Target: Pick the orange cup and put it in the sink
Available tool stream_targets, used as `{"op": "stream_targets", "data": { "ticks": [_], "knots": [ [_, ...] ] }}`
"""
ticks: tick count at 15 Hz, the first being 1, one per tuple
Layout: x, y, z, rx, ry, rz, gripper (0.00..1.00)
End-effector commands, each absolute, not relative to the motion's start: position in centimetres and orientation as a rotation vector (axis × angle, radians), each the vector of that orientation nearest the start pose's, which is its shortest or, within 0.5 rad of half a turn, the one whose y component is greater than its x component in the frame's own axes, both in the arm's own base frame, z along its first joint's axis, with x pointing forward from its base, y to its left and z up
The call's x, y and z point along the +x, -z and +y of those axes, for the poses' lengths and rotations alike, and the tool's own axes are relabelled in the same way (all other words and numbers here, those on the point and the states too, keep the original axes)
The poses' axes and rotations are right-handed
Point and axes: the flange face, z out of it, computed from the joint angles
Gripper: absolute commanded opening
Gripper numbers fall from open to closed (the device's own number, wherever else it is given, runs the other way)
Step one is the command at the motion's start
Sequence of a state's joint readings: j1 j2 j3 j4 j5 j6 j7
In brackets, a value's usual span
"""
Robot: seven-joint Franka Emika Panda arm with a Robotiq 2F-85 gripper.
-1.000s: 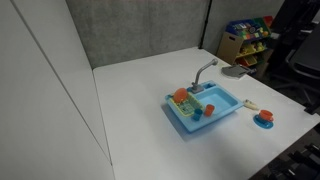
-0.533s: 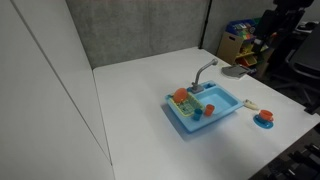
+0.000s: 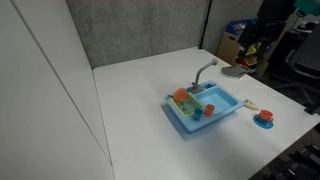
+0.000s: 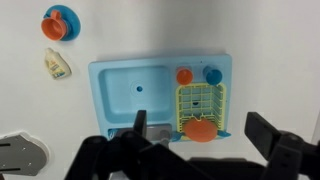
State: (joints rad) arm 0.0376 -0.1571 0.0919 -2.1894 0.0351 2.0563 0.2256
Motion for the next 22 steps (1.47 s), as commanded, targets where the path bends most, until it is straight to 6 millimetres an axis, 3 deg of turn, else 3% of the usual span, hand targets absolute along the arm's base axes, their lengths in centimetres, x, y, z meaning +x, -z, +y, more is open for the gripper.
{"op": "stream_targets", "data": {
  "ticks": [1,10,11,17,22],
  "knots": [
    [51.4,-44.3,6.2,-3.136,0.032,0.257,1.00],
    [53.5,-39.2,5.3,-3.169,-0.112,0.316,1.00],
    [52.4,-39.4,5.4,-3.156,-0.098,0.279,1.00],
    [52.5,-38.9,5.5,-3.157,-0.115,0.276,1.00],
    [52.9,-36.1,5.7,-3.082,-0.099,0.111,1.00]
  ]
}}
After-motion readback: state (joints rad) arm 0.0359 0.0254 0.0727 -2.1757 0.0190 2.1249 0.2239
